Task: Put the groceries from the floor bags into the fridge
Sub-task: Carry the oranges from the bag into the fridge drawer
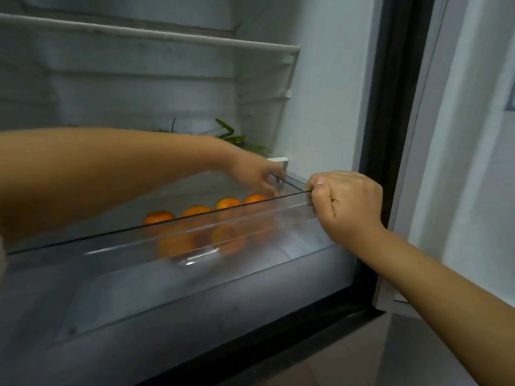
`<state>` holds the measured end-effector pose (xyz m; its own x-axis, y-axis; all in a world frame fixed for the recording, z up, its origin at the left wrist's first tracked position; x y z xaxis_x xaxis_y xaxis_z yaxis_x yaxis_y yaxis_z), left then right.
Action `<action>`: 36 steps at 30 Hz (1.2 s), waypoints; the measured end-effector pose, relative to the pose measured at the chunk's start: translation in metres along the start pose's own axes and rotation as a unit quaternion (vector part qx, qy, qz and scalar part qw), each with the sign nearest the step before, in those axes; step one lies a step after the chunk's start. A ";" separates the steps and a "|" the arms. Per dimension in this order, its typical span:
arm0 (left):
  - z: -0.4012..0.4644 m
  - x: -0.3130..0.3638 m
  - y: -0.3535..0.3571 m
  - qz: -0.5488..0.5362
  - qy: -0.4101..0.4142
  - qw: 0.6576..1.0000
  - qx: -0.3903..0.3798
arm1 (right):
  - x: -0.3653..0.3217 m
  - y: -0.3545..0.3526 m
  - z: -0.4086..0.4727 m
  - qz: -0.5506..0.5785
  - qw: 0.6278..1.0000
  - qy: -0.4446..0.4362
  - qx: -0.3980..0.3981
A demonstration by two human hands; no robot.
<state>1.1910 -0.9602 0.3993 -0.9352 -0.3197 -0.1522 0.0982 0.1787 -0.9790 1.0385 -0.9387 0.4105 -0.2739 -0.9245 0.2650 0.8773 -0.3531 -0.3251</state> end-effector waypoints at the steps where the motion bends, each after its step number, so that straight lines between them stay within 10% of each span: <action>1: -0.010 -0.001 -0.007 -0.023 -0.018 1.000 -0.002 | 0.000 0.001 0.000 -0.002 1.000 0.003 -0.008; 9: -0.136 -0.003 0.010 -0.202 -0.121 0.972 -0.015 | -0.005 0.001 0.006 0.033 0.991 0.033 -0.129; 21: -0.225 -0.085 0.017 -0.047 -0.329 0.884 0.330 | -0.036 0.013 0.025 0.051 0.979 0.009 -0.195; 36: -0.117 -0.174 0.034 -0.064 -0.336 0.929 0.139 | -0.010 0.140 0.049 0.119 0.907 0.035 -0.403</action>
<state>1.3172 -0.7893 0.4084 -0.5303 -0.8478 0.0097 0.1711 -0.1182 -0.9781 1.1831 -0.9718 0.4065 -0.1640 -0.9851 0.0520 0.3499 -0.1074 -0.9306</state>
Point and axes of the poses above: each hand's wrist, its own z-axis towards the middle knuckle, its own y-axis out of the palm, x = y × z, the point moved 9 cm from there along z, towards the middle knuckle, and after that the axes turned 15 degrees about -y, right-handed, at the moved point
